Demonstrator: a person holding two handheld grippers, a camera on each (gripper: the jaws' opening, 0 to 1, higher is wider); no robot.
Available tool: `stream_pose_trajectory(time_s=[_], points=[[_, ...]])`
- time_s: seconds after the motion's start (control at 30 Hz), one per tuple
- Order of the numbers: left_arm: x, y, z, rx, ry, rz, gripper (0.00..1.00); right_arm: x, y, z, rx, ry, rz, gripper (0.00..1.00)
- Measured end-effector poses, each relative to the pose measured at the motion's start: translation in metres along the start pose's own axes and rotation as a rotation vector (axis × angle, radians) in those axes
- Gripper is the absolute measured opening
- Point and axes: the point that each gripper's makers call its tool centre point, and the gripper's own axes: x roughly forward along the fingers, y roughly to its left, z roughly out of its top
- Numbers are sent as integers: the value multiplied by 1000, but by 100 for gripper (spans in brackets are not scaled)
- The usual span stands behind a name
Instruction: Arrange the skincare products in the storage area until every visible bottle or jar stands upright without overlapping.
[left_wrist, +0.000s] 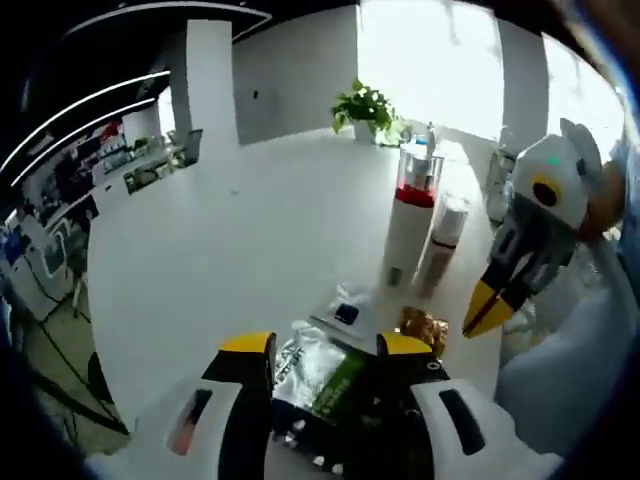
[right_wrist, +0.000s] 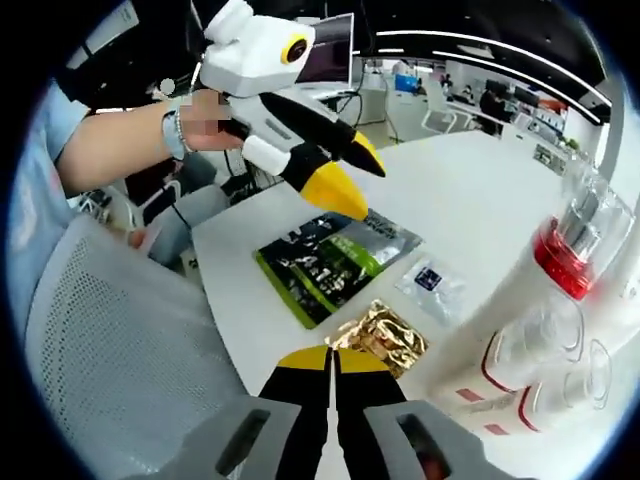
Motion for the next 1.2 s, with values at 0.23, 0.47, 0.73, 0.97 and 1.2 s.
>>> stream_pose_trajectory(time_s=[0.23, 0.47, 0.73, 0.97, 1.2], points=[[-15, 3, -58, -210, 28, 86, 33, 32, 8, 20, -131, 57, -76, 0], [-5, -4, -78, -253, 28, 113, 30, 60, 13, 19, -73, 62, -85, 0], [0, -7, -76, -244, 36, 111, 24, 60, 12, 9, -10, 57, -67, 0], [1, -9, -74, -219, 37, 107, 25, 60, 13, 8, -22, 42, -68, 0], [2, -12, -74, -212, 38, 102, 26, 59, 11, 7, -13, 43, -68, 0]])
